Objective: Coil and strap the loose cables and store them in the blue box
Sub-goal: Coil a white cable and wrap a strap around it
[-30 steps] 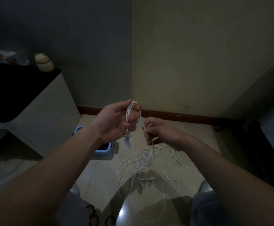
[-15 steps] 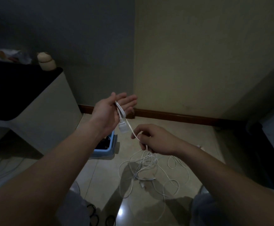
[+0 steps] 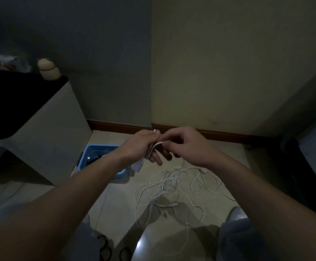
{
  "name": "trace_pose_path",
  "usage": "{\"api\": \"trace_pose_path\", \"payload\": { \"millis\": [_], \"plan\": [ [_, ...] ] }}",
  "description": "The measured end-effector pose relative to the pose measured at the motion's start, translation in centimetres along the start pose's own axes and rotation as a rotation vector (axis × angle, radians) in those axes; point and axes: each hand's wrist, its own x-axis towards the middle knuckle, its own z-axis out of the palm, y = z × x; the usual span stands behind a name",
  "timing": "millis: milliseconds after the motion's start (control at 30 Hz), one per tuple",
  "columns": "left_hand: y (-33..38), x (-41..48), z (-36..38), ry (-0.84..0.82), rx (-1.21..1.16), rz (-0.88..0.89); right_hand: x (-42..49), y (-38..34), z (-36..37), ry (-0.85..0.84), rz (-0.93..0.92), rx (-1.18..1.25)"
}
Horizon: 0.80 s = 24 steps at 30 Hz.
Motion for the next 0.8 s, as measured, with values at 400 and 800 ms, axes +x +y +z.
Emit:
{"api": "trace_pose_path", "payload": {
  "millis": [400, 800],
  "plan": [
    [1.1, 0.0, -0.4, -0.281, -0.366, -0.155, 0.7, 1.1, -0.7, 0.376, -0.054, -0.438],
    [1.9, -0.3, -1.3, -0.126, -0.791, -0.086, 0.8, 2.0, -0.4, 0.024, 0.258, 0.255]
  ]
}}
